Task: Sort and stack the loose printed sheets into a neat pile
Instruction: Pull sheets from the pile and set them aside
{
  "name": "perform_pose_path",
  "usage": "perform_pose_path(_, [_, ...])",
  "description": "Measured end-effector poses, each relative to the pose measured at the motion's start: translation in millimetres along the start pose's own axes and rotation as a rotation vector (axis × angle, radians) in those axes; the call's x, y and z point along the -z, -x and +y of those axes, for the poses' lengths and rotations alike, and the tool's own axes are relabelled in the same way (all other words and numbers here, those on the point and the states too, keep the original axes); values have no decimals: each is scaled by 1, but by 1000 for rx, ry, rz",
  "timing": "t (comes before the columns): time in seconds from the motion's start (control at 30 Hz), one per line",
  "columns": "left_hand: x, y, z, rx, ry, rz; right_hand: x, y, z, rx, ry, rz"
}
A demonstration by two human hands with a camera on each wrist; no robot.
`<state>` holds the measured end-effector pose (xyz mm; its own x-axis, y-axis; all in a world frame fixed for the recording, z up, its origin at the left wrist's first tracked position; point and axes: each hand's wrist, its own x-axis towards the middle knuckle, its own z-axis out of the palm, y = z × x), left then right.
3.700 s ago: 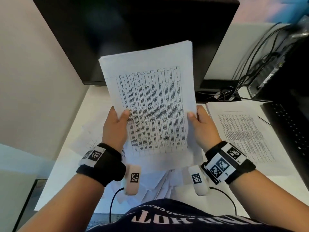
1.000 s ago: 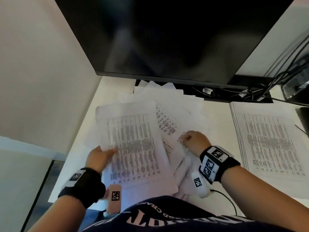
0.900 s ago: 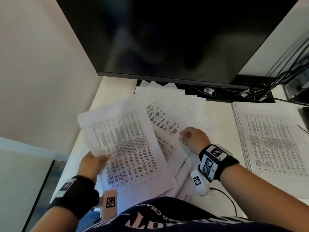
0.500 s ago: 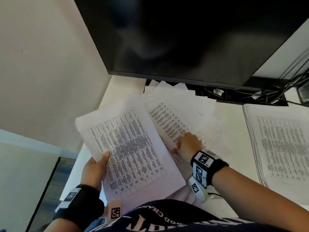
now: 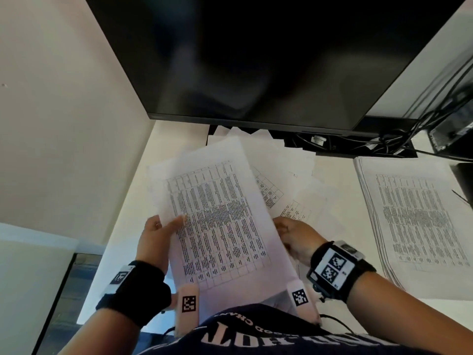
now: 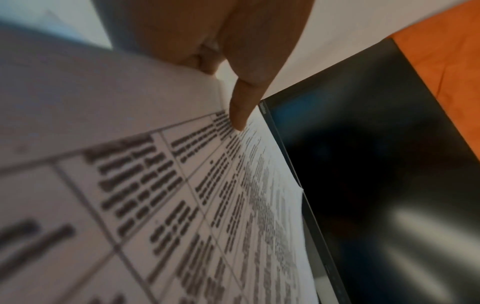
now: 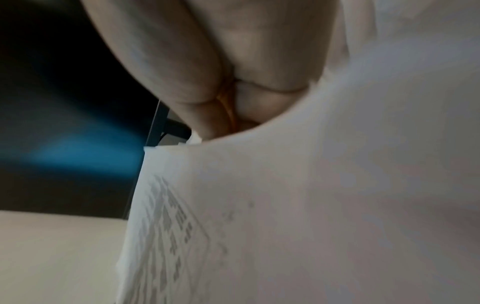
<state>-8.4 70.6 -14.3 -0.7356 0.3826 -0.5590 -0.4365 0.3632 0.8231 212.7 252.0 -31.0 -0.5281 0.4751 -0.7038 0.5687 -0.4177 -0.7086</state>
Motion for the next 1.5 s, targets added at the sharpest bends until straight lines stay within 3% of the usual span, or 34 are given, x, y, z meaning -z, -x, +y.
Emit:
perform_pose_path(0.07, [-2,-7,-1,7,-13,51,-6,3,-1,-32,49,-78])
perform_pose_path(0.13, [1,-14,-3,-25,-100,84,-6,4,-4,-34,27,-57])
perform_pose_path(0.27, [9,-7,2,-166,-477,-35,8,-10,-13,-56,-366,306])
perform_pose_path(0.37, [20,1,3,-180,-449,-104,11,-20,-21,-119,-545,340])
perform_pose_path(0.47, [27,7,4,-147,-386,-137,4,-30,-31,-183,-469,310])
perform_pose_path(0.6, [27,16,6,-143,-389,-206,0,-47,-36,-258,-249,383])
perform_pose_path(0.7, [26,20,7,-146,-390,-234,-7,-51,-50,-304,-238,304])
perform_pose_path(0.77, [26,22,9,-132,-381,-242,-15,-54,-59,-309,-131,305])
perform_pose_path(0.83, [24,25,11,-128,-361,-242,-14,-47,-64,-196,59,425])
perform_pose_path(0.93, [25,22,14,-159,-346,-179,-4,-52,-57,79,12,365])
perform_pose_path(1.0, [26,17,18,-179,-312,-131,4,-39,-47,113,-179,360])
perform_pose_path(1.1, [23,9,27,-254,-365,-98,10,-26,-41,181,-160,286])
perform_pose_path(1.2, [18,4,37,-342,-386,-143,15,-16,-29,200,-215,213])
perform_pose_path(1.3, [11,2,38,-303,-368,-181,12,-9,-17,233,-145,106])
perform_pose_path(1.43, [2,8,30,-212,-256,-134,18,-1,-14,183,73,-30])
perform_pose_path(1.5, [0,12,28,-195,-223,-149,29,-2,-18,142,143,35])
